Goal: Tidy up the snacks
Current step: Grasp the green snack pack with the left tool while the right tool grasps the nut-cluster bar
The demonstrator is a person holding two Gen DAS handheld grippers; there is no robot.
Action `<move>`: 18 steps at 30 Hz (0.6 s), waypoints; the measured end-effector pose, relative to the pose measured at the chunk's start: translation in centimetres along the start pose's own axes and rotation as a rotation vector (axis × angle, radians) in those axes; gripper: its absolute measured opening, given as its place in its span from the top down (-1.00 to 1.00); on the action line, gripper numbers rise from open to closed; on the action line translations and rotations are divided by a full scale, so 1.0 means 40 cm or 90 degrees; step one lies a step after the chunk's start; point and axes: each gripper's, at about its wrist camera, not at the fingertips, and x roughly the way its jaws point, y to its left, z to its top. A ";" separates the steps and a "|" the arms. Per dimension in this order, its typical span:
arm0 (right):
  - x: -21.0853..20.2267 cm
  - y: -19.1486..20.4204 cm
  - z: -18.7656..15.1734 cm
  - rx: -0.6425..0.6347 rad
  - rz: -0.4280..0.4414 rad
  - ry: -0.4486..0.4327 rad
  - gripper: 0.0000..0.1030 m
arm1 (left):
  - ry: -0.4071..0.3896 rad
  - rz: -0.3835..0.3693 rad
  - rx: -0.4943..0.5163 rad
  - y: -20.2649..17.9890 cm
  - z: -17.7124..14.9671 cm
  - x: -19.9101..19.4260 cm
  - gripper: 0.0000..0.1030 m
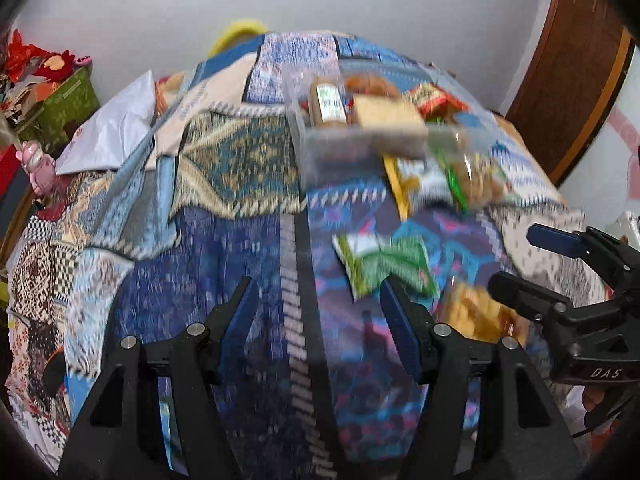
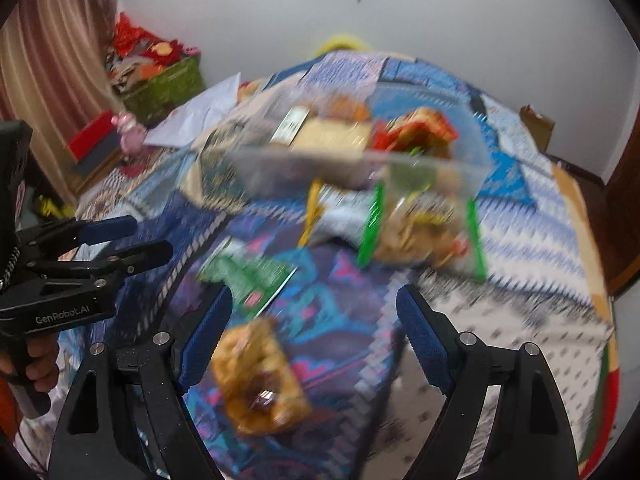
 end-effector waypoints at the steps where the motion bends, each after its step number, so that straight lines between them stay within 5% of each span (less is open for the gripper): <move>1: 0.007 0.005 -0.011 0.002 0.006 0.008 -0.60 | 0.007 0.001 0.003 -0.001 -0.015 0.002 -0.22; 13: 0.038 0.002 -0.082 0.016 0.055 0.051 -0.56 | 0.040 -0.022 -0.008 -0.014 -0.056 0.040 -0.22; 17: 0.022 0.018 -0.101 -0.033 0.041 0.046 -0.33 | 0.031 -0.039 -0.018 -0.030 -0.028 0.051 -0.22; 18: 0.022 0.017 -0.105 -0.038 0.041 0.044 -0.14 | 0.032 -0.041 -0.019 -0.033 -0.024 0.054 -0.22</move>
